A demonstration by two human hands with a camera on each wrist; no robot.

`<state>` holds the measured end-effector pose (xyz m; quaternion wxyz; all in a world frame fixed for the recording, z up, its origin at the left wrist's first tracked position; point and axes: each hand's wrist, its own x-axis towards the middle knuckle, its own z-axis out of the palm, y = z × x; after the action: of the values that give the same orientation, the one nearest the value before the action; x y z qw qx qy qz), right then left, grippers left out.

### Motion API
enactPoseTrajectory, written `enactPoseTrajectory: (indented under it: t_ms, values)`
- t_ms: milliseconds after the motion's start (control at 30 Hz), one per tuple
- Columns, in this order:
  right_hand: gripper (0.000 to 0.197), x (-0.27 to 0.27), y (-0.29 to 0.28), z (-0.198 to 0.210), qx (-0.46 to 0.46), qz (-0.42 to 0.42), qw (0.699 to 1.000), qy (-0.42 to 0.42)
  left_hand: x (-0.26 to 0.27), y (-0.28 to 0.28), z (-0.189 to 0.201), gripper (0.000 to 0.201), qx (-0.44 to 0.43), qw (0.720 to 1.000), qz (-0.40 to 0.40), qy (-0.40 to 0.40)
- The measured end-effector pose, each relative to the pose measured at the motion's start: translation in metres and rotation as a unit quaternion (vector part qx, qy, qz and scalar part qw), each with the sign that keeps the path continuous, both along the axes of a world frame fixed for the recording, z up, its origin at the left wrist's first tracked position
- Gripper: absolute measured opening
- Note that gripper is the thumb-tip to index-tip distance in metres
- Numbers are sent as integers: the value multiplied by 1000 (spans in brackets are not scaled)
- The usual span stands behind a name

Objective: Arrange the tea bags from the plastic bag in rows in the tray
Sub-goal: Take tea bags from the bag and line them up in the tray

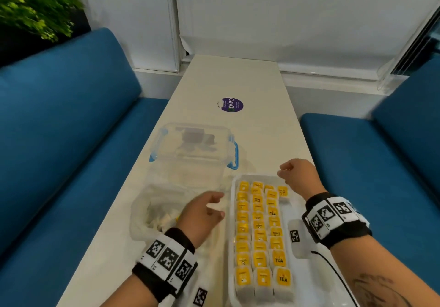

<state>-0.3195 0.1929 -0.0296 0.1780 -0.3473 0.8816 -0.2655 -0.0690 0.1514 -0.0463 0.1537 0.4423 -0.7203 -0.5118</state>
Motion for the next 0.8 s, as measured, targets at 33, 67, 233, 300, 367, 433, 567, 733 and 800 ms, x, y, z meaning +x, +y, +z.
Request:
enactPoseTrajectory:
  t_ms: [33, 67, 233, 300, 367, 433, 567, 733, 800]
  values:
    - [20, 17, -6, 9, -28, 24, 999, -10, 10, -10, 8, 36, -41, 999, 28, 11]
    - [19, 36, -12, 17, -45, 63, 997, -23, 22, -21, 14, 35, -83, 995, 54, 6]
    - [23, 148, -47, 26, 18, 360, 932, -40, 78, -62, 10, 57, -170, 951, 171, -192]
    - [34, 187, -61, 13, 78, 435, 897, -15, 94, -73, -3, 71, -119, 944, 175, -254]
    - [41, 216, -71, 1, 136, 475, 869, 27, 104, -79, -18, 76, -40, 954, 164, -247]
    - [42, 235, -75, -8, 196, 497, 842, 73, 111, -79, -28, 63, 5, 965, 149, -215]
    - [47, 246, -74, -27, 301, 462, 822, 145, 118, -68, -31, 47, -37, 975, 162, -149]
    - [39, 250, -77, -40, 357, 459, 791, 191, 125, -65, -18, 47, -99, 978, 165, -84]
    - [33, 249, -80, -41, 349, 468, 789, 189, 128, -66, -16, 47, -98, 978, 159, -87]
